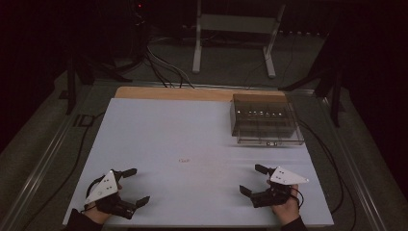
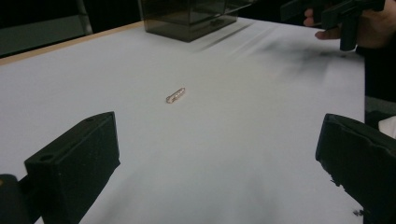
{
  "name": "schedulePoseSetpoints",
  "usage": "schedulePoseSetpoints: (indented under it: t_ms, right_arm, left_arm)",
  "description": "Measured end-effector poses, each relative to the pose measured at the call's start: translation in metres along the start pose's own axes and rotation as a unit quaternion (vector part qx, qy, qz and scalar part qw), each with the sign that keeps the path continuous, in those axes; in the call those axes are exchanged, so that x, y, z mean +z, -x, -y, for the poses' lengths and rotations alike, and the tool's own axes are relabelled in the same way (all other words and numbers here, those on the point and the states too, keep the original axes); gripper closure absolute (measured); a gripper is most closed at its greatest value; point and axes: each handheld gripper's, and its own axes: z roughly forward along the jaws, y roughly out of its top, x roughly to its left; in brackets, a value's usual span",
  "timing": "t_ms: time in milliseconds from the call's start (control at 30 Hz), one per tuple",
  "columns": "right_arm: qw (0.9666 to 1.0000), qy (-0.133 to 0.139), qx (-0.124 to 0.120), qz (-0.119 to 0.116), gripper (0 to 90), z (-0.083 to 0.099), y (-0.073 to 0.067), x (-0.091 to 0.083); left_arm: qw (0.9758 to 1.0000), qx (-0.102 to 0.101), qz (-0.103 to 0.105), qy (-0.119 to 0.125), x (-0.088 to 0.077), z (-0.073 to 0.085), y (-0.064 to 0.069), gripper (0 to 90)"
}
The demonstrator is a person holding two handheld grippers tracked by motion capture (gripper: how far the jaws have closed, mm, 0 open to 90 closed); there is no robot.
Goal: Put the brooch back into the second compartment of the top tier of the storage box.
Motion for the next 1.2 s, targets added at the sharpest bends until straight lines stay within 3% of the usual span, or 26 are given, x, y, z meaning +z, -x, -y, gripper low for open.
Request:
schedulePoseSetpoints:
  t_ms: [100, 300, 467, 1000, 1200]
  right_arm:
    - [1.0000, 0.000, 0.007, 0.005, 0.0, -0.001, 0.000, -0.002]
    - [0.9994, -0.022, -0.011, 0.022, 0.0, -0.001, -0.001, 0.000]
    - [0.9988, -0.036, -0.023, 0.023, 0.0, -0.001, -0.004, 0.004]
    - [0.9991, -0.033, -0.013, 0.025, 0.0, -0.011, -0.009, 0.002]
    - [0.9990, -0.032, -0.020, 0.023, 0.0, -0.020, -0.012, 0.005]
  left_arm:
    - [1.0000, 0.000, -0.004, 0.001, 0.000, 0.001, 0.000, 0.6]
    - [1.0000, -0.002, -0.007, 0.003, -0.002, 0.002, -0.001, 0.6]
    - [0.9999, -0.003, -0.008, 0.007, -0.002, 0.002, -0.001, 0.6]
    - [0.9999, -0.006, -0.004, 0.007, -0.002, 0.002, -0.003, 0.6]
    - [0.9999, -0.009, -0.004, 0.006, -0.003, 0.003, -0.003, 0.6]
